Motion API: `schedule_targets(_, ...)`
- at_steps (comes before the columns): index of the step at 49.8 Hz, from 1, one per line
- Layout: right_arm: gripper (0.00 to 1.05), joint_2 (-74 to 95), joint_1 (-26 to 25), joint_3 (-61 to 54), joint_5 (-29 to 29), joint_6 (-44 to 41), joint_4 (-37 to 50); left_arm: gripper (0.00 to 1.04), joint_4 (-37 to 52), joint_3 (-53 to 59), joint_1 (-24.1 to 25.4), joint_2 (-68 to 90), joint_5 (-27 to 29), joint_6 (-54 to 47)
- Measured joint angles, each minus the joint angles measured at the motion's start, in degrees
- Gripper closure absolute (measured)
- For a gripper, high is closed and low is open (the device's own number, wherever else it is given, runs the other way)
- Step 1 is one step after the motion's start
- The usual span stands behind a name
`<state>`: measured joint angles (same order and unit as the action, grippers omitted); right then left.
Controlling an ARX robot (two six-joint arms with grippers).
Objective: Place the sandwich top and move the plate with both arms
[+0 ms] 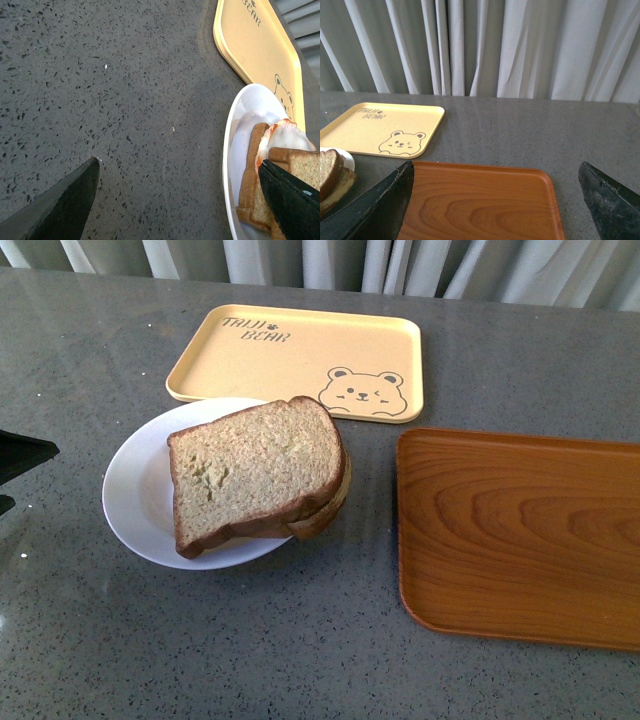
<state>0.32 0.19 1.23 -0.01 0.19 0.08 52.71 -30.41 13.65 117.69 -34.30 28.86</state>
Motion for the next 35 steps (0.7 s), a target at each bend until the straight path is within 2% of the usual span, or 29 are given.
schedule_targets(35, 0.09, 0.0, 0.0, 0.0, 0.0, 0.0, 0.0, 0.09, -2.1, -7.5, -7.2, 5.4, -2.1, 6.2)
